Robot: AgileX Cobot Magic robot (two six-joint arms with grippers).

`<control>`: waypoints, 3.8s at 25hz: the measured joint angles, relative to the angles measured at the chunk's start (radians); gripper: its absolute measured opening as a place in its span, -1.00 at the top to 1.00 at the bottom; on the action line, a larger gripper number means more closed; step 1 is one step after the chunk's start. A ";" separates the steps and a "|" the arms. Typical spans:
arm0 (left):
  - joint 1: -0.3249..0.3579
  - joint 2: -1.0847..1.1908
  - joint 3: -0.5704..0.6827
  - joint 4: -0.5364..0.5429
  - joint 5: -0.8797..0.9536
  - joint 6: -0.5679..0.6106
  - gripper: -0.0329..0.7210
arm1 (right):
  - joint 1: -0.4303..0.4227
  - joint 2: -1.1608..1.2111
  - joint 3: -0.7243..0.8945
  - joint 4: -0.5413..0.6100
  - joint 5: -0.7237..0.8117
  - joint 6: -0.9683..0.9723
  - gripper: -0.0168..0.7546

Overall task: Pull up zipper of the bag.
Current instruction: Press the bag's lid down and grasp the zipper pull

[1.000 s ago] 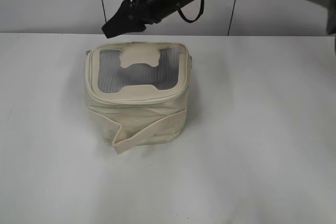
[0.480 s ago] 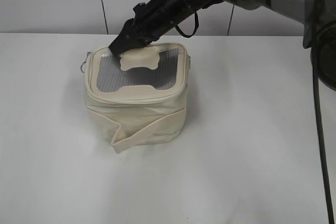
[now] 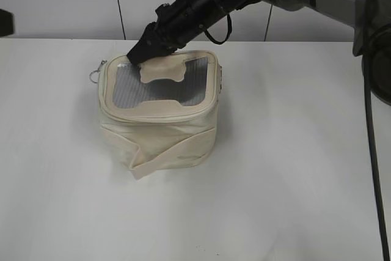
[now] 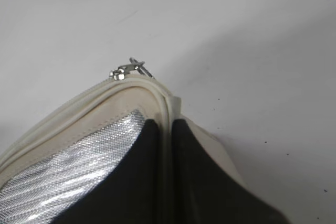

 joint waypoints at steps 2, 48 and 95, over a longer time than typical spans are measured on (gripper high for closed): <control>0.039 0.161 -0.085 -0.172 0.052 0.220 0.26 | 0.000 0.000 0.000 0.000 0.004 0.009 0.81; 0.060 0.929 -0.375 -0.422 0.030 1.285 0.07 | -0.001 0.000 0.000 0.001 0.019 0.041 0.83; -0.038 0.410 0.106 -0.258 0.190 0.869 0.88 | -0.028 0.002 -0.005 0.031 0.054 0.331 0.85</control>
